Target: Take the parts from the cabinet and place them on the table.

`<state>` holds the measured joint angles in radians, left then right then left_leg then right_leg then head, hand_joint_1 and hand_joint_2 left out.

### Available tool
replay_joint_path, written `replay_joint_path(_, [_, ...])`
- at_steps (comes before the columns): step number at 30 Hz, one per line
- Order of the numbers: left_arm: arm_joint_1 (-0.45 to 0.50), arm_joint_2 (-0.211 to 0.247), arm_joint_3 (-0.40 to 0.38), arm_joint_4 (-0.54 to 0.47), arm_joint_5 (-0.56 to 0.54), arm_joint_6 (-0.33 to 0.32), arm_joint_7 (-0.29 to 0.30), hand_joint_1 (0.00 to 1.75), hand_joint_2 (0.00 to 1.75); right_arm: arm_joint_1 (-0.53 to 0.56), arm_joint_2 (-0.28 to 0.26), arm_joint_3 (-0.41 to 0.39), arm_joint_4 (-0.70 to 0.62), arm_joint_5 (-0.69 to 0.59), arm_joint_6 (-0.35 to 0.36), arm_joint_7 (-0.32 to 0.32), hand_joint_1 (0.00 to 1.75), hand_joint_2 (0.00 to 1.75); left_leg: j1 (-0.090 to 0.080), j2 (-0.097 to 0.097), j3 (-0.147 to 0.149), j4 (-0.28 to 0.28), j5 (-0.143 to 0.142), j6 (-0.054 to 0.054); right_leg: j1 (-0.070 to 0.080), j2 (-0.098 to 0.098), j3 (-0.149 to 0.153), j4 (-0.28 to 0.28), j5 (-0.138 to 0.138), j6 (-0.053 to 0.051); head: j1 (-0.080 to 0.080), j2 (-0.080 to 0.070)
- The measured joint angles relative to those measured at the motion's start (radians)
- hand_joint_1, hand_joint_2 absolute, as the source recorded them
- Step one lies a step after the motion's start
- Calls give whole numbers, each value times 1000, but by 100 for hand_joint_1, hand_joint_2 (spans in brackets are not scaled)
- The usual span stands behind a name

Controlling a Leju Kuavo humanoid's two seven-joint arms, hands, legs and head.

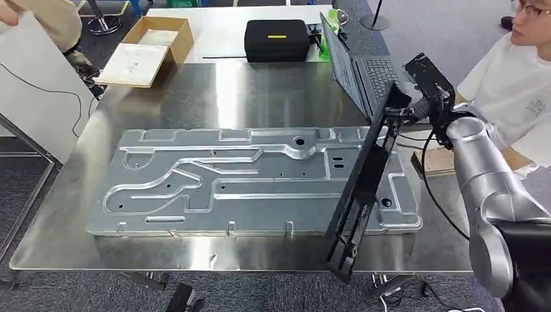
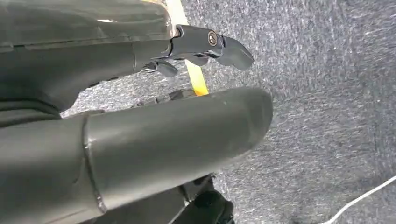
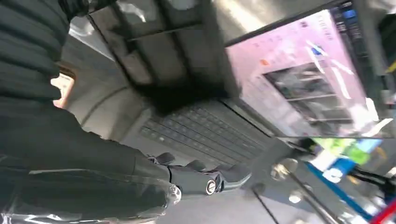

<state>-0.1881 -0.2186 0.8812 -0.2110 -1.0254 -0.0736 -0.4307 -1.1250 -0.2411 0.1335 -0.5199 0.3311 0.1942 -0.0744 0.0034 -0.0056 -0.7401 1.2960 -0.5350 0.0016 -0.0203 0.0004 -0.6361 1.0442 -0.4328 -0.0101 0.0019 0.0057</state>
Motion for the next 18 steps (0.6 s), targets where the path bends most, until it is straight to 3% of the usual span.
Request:
replay_joint_path(2, [-1,2,0,0,0,0,0,0,0,-14,0,0,17,-10,9,6,0,175,0,0,81,-168,90,8,0,2,6,1,-4,3,0,0])
replay_joint_path(3, [-2,3,0,0,0,0,0,0,0,-21,0,0,24,-12,11,11,0,175,-1,0,112,-243,103,16,0,2,7,1,-5,6,0,0])
replay_joint_path(4, [-4,3,0,0,0,0,-2,0,0,-30,0,0,34,-15,15,13,0,175,-6,0,126,-261,94,17,6,3,3,3,-6,12,0,0])
replay_joint_path(6, [-3,3,0,0,0,0,-2,0,0,-35,0,0,52,-19,20,19,0,175,-7,-2,123,-259,96,23,5,4,4,-5,0,22,0,0])
replay_joint_path(8, [-2,3,0,0,0,0,-3,0,0,-40,0,0,61,-22,24,25,0,175,-3,-1,130,-274,105,36,6,4,9,-12,2,37,0,0])
replay_joint_path(9, [-3,3,0,0,0,0,-4,0,0,-44,0,0,68,-26,29,29,0,175,1,0,136,-284,112,44,1,3,3,8,-15,39,1,0])
replay_joint_path(10, [-5,3,0,0,0,0,-5,0,0,-56,0,0,77,-26,37,37,0,0,1,1,135,-287,114,49,2,2,-23,62,-52,41,1,0])
replay_joint_path(12, [-5,3,0,0,0,0,-6,0,0,-65,0,0,94,-26,46,47,0,0,0,0,134,-286,114,52,1,2,-92,210,-119,46,1,0])
replay_joint_path(13, [-4,3,0,0,0,0,-6,0,0,-64,0,0,102,-26,49,56,0,0,-1,0,134,-285,113,52,0,2,-125,274,-136,48,1,0])
replay_joint_path(14, [-4,3,0,0,0,0,-6,0,0,-64,1,0,111,-26,50,64,0,0,-1,0,134,-283,113,52,-1,2,-136,290,-129,49,1,0])
replay_joint_path(15, [-3,3,0,0,0,0,-6,0,0,-64,1,0,115,-24,51,68,0,0,-1,-1,134,-281,111,52,-1,2,-123,258,-98,48,1,0])
replay_joint_path(18, [-4,3,0,0,3,0,-9,0,0,-72,3,0,121,-21,11,39,0,0,-1,-2,134,-272,104,43,-1,1,-7,26,16,38,1,0])
